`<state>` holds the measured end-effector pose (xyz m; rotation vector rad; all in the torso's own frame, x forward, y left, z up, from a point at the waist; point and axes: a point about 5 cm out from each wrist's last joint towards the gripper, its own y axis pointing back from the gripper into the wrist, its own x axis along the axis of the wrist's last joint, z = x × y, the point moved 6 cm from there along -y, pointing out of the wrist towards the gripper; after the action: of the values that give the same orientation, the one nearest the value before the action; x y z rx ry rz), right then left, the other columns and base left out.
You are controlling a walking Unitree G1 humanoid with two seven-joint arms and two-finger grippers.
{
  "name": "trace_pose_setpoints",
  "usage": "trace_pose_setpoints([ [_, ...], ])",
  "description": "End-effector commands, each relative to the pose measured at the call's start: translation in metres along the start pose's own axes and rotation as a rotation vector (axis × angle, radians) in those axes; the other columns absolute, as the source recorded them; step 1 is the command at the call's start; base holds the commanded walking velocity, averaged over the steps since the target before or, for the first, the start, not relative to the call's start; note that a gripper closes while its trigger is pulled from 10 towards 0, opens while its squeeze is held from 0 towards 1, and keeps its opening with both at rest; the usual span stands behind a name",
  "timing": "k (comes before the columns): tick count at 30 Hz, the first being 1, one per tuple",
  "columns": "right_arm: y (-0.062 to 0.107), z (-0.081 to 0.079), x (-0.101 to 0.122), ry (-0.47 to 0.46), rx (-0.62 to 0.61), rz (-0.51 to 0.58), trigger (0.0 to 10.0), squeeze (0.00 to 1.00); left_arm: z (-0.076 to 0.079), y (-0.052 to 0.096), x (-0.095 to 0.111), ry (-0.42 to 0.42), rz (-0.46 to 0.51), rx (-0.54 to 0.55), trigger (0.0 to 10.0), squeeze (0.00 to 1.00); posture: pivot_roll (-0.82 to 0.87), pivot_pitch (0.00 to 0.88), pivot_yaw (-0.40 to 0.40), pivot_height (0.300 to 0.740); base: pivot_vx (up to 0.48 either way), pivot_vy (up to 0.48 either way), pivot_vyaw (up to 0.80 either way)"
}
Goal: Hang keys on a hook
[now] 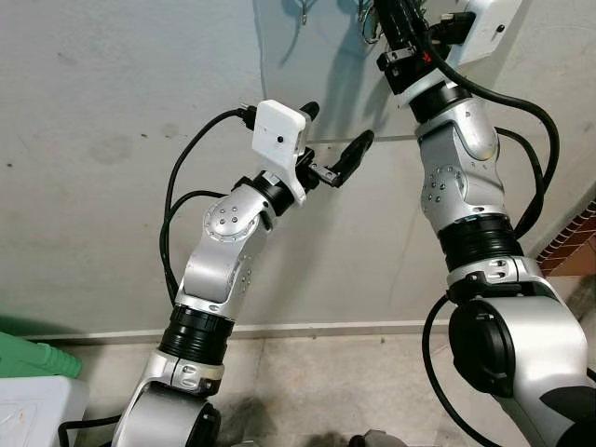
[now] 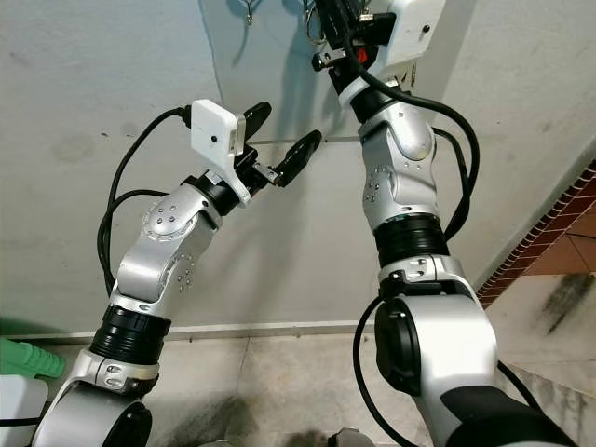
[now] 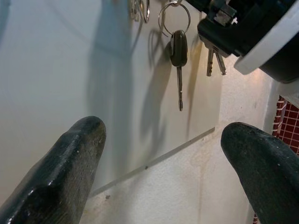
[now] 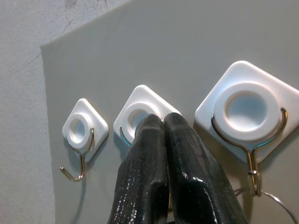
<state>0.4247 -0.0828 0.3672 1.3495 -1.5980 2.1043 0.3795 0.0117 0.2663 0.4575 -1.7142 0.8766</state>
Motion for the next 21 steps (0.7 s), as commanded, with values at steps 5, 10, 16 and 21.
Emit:
trace_pose_setpoints([
  [5,-0.013,-0.008,0.009,-0.014,0.021,0.030,10.0,0.00,0.005,-0.003,0.003,-0.004,-0.002,-0.027,10.0,0.00,-0.02,0.144,0.051,0.721,0.000,0.000,0.00],
  [10,-0.013,-0.013,0.008,-0.014,0.051,0.032,10.0,0.00,0.005,-0.002,0.001,-0.003,-0.005,-0.026,10.0,0.00,-0.02,0.146,0.050,0.721,0.000,0.000,0.00],
  [16,-0.013,-0.017,0.005,-0.019,0.075,0.026,10.0,0.00,0.005,-0.001,0.001,-0.003,-0.005,-0.025,10.0,0.00,-0.02,0.147,0.049,0.721,0.000,0.000,0.00],
  [21,-0.011,-0.016,0.003,-0.021,0.076,0.016,10.0,0.00,0.005,-0.001,0.001,0.001,-0.007,-0.022,10.0,0.00,-0.02,0.148,0.048,0.721,0.000,0.000,0.00],
])
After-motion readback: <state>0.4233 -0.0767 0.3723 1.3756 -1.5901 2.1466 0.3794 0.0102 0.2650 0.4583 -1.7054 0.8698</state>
